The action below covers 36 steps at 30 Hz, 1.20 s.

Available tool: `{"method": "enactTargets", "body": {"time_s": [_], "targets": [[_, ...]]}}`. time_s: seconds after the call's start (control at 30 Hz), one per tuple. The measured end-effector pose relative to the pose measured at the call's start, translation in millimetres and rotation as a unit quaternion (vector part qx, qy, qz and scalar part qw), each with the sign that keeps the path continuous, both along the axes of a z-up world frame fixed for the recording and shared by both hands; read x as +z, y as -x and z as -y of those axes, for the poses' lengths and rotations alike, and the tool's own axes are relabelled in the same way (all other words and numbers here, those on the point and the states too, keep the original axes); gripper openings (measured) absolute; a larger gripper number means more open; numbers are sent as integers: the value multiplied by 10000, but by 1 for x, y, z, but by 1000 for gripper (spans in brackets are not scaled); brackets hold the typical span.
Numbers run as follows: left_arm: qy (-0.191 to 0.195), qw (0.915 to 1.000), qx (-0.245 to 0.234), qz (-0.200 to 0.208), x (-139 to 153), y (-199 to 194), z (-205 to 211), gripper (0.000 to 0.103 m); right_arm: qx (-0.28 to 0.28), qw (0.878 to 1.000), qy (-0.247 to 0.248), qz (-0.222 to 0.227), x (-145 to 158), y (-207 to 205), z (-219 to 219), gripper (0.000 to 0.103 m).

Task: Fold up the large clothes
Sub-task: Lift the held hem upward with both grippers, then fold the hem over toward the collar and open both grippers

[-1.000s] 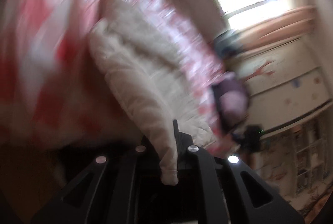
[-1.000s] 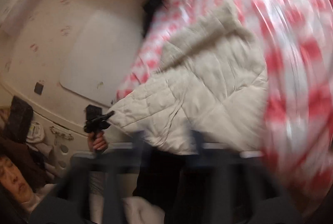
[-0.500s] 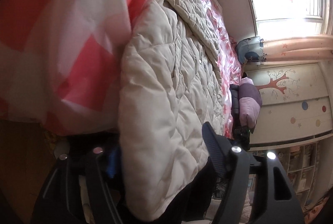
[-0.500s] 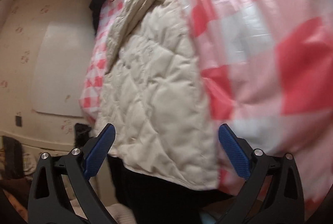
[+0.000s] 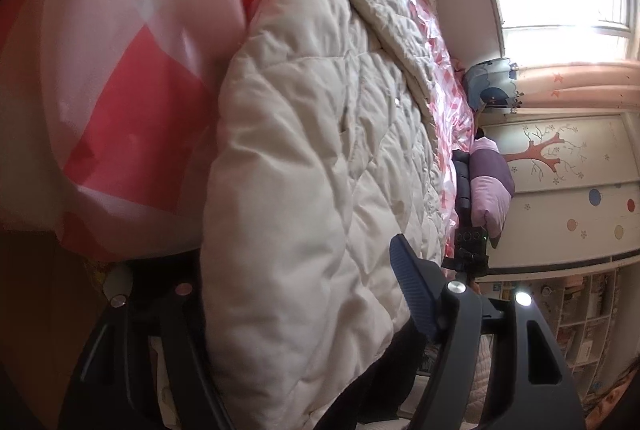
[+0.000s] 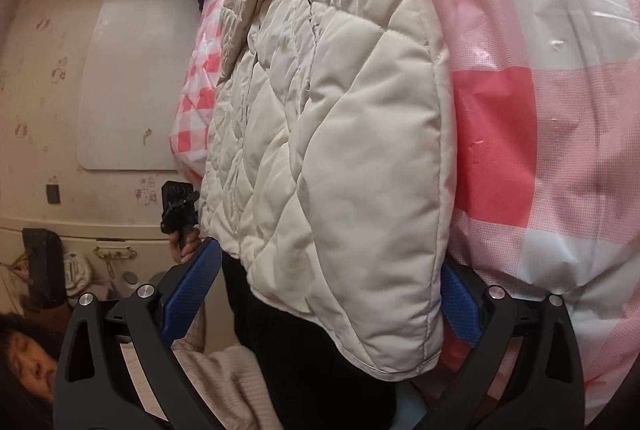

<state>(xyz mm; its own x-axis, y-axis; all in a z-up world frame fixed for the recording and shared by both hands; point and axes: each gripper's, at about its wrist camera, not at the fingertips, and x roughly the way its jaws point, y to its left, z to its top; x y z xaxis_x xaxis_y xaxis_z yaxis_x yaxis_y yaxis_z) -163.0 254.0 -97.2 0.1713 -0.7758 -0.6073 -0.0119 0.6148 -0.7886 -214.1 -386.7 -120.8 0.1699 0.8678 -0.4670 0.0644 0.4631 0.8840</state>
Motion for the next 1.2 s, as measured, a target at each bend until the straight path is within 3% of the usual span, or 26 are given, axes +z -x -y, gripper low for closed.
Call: {"method": "enactTargets", "body": {"time_s": [0.03,0.07,0.1,0.13,0.2,0.3,0.4,0.6,0.77,0.9,1.0,1.1,1.2], "targets": [[17,10000,26,-44,-2,1,0,58,-27,9999,143,86,1,4,-3,96],[20,10000,27,-48,-3,3,1,47,-24,9995,277,134,6,8,-6,96],[-10,10000,34,-8,-2,4,2,29,-89,9992,354,142,8,10,-7,95],[-53,10000,59,20,-2,6,3,26,-255,9990,345,146,10,13,-8,90],[-58,9998,153,97,0,10,3,18,-479,9980,358,186,10,18,-15,23],[-59,9995,254,177,8,14,5,13,-817,9956,239,385,16,27,-25,21],[65,9989,308,339,23,16,8,10,-1098,9899,-326,834,34,32,-32,20],[483,9932,101,1054,88,36,24,8,-1519,9645,-1236,1775,88,55,-28,17],[872,9845,-70,1517,128,74,18,8,-1559,9547,-1396,2116,111,109,-16,17],[1008,9845,-47,1438,115,106,-5,8,-1741,9457,-1671,2178,103,165,-3,17],[1084,9896,152,929,68,115,-29,8,-1872,9470,-1826,1865,68,192,-2,17],[1270,9897,480,459,32,120,-46,8,-2072,9376,-2247,1660,35,199,3,17],[1472,9855,652,544,35,117,-51,8,-2211,9214,-2557,1915,40,185,7,17]]}}
